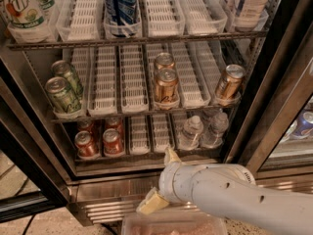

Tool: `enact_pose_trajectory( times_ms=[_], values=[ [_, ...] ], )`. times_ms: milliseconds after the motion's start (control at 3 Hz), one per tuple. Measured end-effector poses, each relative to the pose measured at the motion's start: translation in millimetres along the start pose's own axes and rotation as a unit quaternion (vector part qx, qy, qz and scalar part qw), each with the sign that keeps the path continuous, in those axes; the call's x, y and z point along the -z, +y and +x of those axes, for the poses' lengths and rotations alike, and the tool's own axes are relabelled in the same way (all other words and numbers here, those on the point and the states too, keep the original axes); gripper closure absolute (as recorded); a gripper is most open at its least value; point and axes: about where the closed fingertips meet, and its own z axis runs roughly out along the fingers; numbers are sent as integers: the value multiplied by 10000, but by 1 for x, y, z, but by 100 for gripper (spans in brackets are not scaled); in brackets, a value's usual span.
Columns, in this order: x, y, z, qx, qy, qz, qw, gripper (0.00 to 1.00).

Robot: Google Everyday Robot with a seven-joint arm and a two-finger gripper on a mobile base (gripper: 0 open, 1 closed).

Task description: Pick coke can from bottom shelf of fridge

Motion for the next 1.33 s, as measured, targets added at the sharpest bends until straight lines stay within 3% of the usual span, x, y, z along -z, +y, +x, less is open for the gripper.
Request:
enact_pose_trajectory(
  times_ms=[333,667,1000,1333],
  values=[
    [-18,-12,-32,-152,-672,378,9969,0],
    [-18,-12,-32,-152,-672,378,9969,0],
    [-22,-11,-32,-275,-783,539,9951,0],
    [-43,-6,-35,-510,-1019,729,9908,0]
  ],
)
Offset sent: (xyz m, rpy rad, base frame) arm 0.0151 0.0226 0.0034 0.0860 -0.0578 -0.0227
